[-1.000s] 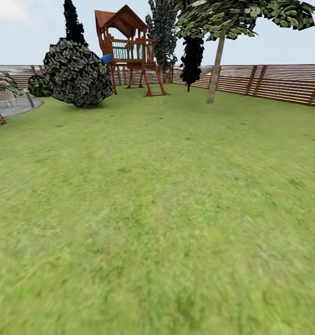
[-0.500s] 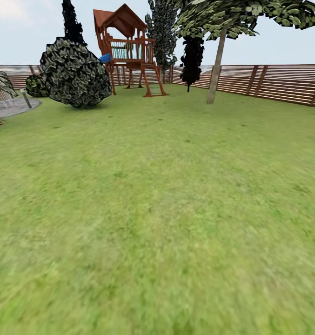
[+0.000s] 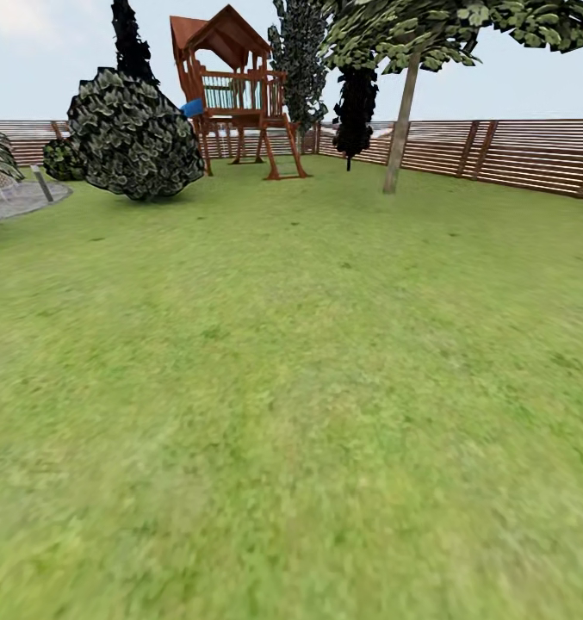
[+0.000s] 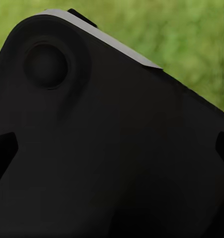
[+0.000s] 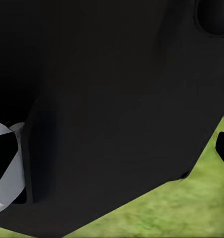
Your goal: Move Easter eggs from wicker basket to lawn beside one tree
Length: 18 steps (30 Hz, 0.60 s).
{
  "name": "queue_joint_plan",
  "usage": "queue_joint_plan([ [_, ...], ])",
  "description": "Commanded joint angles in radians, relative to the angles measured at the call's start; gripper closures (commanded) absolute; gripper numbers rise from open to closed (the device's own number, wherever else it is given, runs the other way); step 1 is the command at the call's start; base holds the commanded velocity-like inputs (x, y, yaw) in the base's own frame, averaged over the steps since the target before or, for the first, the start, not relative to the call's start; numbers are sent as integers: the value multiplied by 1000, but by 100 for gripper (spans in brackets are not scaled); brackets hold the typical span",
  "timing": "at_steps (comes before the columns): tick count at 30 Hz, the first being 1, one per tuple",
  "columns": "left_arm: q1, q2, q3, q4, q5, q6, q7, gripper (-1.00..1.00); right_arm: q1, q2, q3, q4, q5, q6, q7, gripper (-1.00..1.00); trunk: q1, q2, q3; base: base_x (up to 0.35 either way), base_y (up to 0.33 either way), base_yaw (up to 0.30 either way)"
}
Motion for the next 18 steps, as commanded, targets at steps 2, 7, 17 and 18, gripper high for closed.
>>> queue_joint_plan([
  [2, 0, 0, -3, 0, 5, -3, 1, -100, 0, 0, 1, -2, 10, 4, 1, -100, 1, 0, -1, 343, -89, 0],
  [7, 0, 0, -3, 0, 5, -3, 1, -100, 0, 0, 1, -2, 10, 4, 2, -100, 1, 0, -1, 343, -89, 0],
  [17, 0, 0, -3, 0, 5, -3, 1, -100, 0, 0, 1, -2, 10, 4, 2, -100, 1, 0, -1, 343, -89, 0],
  [18, 0, 0, -3, 0, 5, -3, 1, -100, 0, 0, 1, -2, 10, 4, 1, -100, 1, 0, -1, 343, -90, 0],
])
